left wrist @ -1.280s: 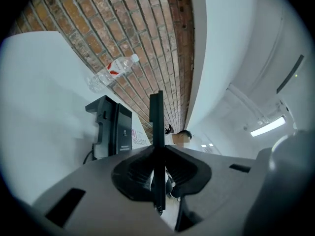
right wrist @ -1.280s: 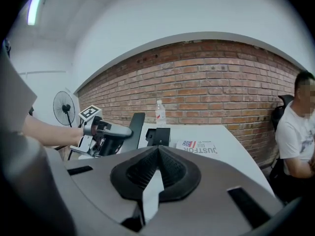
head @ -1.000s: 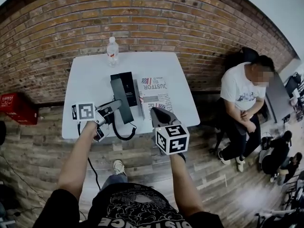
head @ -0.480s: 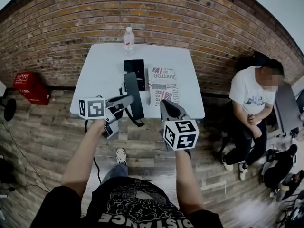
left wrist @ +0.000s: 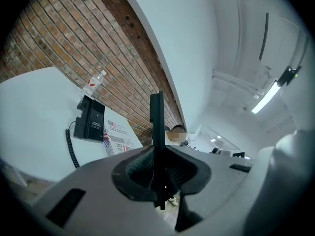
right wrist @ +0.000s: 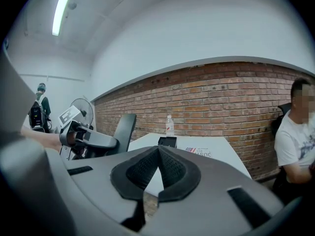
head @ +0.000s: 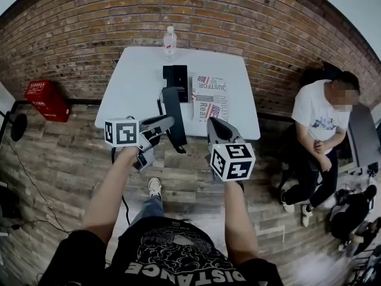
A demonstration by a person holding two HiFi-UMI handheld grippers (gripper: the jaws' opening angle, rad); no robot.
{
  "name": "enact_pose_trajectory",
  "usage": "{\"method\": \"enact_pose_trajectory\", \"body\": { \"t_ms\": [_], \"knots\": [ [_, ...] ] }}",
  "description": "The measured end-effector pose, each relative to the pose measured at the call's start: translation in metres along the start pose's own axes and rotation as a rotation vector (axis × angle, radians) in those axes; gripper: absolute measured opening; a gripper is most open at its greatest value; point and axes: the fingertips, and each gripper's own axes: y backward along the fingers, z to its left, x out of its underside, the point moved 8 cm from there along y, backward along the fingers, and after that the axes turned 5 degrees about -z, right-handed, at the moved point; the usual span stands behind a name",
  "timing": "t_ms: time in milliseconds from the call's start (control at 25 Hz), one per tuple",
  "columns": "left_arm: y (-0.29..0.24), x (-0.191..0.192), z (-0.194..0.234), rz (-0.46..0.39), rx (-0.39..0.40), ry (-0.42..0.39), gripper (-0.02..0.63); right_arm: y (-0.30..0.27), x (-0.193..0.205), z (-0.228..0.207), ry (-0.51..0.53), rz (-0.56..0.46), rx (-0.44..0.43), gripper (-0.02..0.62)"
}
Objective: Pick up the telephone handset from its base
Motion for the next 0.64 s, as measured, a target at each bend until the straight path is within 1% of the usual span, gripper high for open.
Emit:
{"method": "enact_pose_trajectory", "body": {
  "t_ms": [320,640],
  "knots": [
    [-0.002,0.009,-0.006,0.013,0.004,0.004,0.072,0.013,0.002,-0.003,-0.003,0.0,0.012,0.0],
    [-0.003,0.007,-0.007,0.019,0.009,0.007,0.072,0.015,0.0,-0.004,-0.002,-0.003,0.018,0.0]
  ]
}}
